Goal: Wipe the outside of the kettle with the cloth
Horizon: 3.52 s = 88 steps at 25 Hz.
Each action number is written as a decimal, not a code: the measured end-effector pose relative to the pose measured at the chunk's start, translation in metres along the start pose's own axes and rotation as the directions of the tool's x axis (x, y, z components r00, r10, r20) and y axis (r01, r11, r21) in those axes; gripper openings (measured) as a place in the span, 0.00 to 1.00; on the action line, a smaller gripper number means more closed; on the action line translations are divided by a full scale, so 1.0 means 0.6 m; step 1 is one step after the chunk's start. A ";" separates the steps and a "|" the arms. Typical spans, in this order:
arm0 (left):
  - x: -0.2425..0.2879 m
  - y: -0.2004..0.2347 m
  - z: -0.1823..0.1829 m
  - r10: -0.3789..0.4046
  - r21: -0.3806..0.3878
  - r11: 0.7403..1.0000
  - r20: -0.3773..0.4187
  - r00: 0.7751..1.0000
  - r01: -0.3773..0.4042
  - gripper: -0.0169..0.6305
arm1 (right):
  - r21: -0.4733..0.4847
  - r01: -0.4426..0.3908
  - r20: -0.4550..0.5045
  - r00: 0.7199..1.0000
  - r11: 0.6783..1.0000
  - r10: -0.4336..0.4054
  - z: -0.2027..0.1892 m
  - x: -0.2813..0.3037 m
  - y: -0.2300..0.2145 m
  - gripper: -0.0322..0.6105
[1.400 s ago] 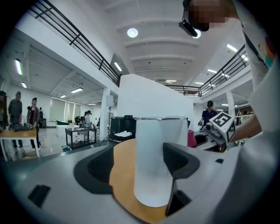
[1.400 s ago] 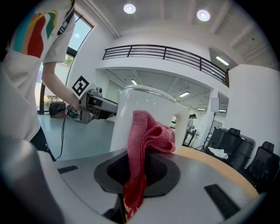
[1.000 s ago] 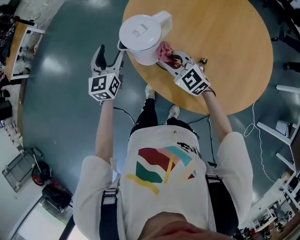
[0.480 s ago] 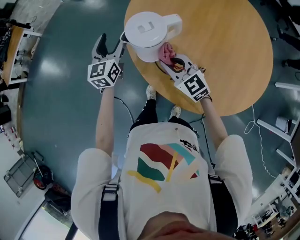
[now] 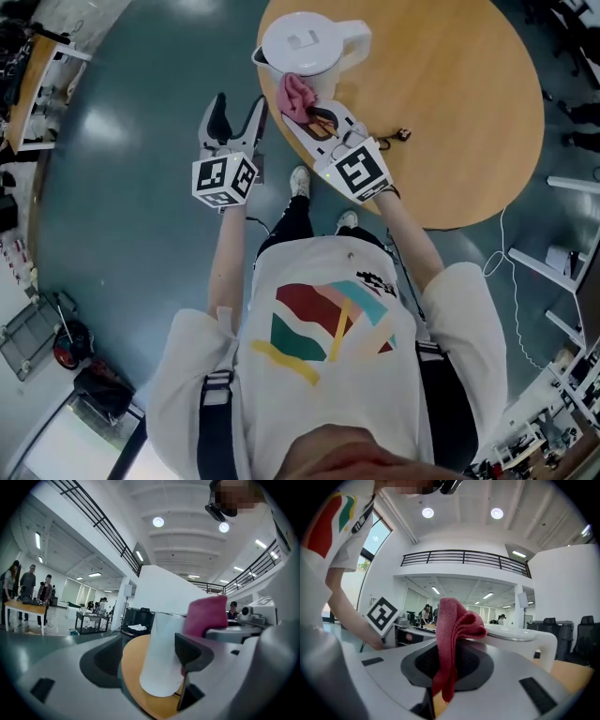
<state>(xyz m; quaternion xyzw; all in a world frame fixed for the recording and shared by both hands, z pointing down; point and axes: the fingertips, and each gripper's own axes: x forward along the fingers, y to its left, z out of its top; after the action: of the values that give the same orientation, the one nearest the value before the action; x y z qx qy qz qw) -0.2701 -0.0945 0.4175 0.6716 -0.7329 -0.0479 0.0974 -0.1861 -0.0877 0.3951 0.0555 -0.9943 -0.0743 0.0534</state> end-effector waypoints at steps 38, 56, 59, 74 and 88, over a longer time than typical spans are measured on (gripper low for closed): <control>0.014 -0.047 -0.012 -0.043 -0.011 0.999 -0.037 0.998 0.042 0.62 | 0.054 0.394 -0.090 0.917 0.918 -0.388 -0.054 -0.097 -0.230 0.12; -0.071 -0.030 -0.032 0.049 -0.045 0.998 -0.010 0.999 -0.050 0.62 | 0.174 0.270 -0.028 0.963 0.947 -0.270 -0.050 -0.097 -0.086 0.12; -0.094 -0.028 -0.047 0.066 -0.058 0.996 -0.018 0.998 -0.067 0.62 | 0.144 0.209 -0.026 0.978 0.967 -0.207 -0.056 -0.039 -0.028 0.12; -0.135 0.067 -0.069 0.109 -0.041 0.993 -0.078 0.991 -0.113 0.62 | 0.172 0.357 -0.149 0.931 0.918 -0.333 -0.132 0.118 -0.025 0.12; -0.095 -0.006 -0.082 0.009 -0.049 0.999 -0.104 0.995 -0.014 0.62 | 0.145 0.399 -0.151 0.913 0.905 -0.378 -0.136 0.008 -0.051 0.12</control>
<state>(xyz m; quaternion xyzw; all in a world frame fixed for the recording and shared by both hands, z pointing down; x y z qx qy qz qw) -0.2519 -0.0352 0.4603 0.6663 -0.7293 -0.0306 0.1524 -0.1783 -0.1301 0.4711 0.2614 -0.9608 0.0067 0.0916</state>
